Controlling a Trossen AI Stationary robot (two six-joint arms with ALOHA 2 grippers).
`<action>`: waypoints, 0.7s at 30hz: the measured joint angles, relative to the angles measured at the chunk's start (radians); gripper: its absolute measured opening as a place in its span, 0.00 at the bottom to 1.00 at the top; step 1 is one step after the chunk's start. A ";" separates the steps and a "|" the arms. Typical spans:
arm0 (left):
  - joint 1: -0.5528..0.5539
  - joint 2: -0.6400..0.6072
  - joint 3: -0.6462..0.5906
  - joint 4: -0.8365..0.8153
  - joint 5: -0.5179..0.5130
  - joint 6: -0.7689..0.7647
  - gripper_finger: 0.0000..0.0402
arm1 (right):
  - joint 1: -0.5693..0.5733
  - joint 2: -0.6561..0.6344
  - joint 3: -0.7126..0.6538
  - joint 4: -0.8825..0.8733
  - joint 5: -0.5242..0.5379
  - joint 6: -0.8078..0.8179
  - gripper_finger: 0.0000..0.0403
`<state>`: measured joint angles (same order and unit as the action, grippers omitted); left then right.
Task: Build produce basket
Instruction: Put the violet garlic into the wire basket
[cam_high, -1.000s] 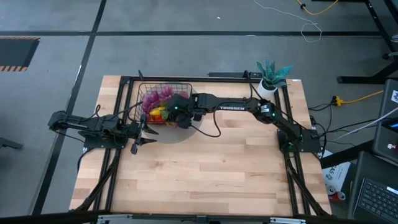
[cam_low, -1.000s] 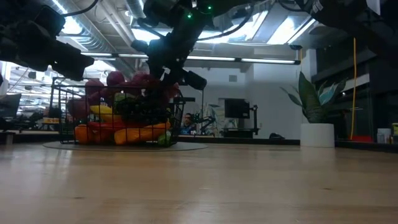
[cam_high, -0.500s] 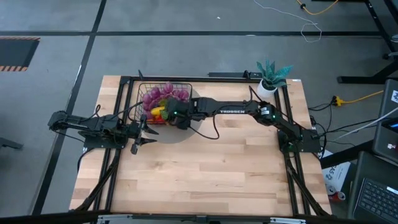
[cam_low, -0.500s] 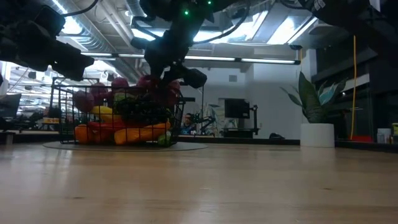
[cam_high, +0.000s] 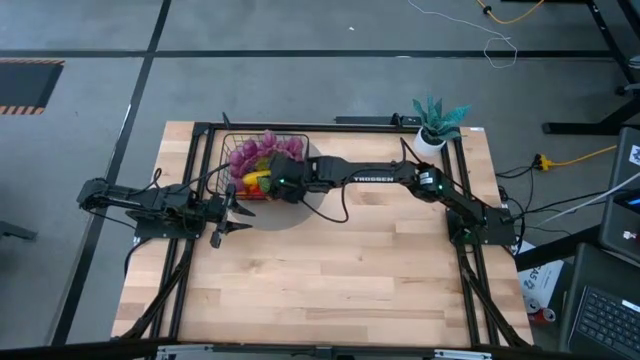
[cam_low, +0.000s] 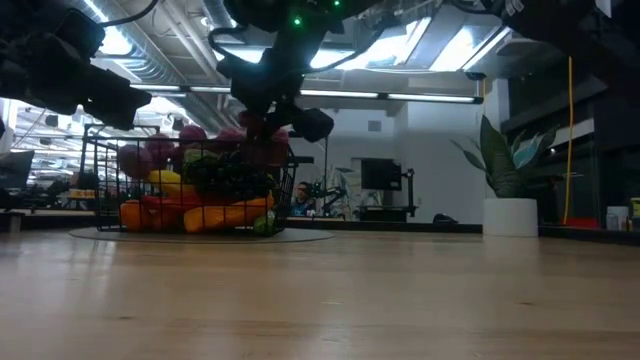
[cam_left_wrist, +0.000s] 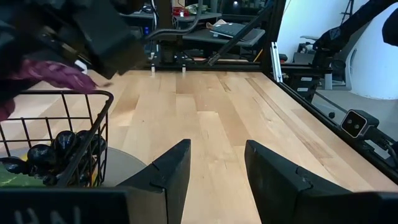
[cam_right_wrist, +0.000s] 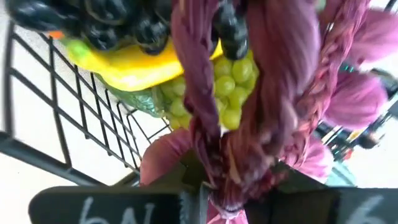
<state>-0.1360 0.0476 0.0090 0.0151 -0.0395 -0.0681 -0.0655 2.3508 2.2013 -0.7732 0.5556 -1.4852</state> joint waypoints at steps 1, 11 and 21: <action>0.000 0.000 0.000 0.000 0.000 0.000 0.37 | -0.003 0.000 0.000 -0.001 0.000 0.017 0.18; 0.000 0.000 0.000 0.000 0.000 0.000 0.37 | -0.019 0.021 0.001 0.001 0.007 0.198 0.32; 0.000 0.000 0.000 0.000 0.000 0.000 0.37 | -0.013 0.021 0.001 0.060 0.150 0.328 0.54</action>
<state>-0.1360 0.0476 0.0090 0.0151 -0.0395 -0.0681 -0.0787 2.3714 2.2024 -0.7136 0.7055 -1.1572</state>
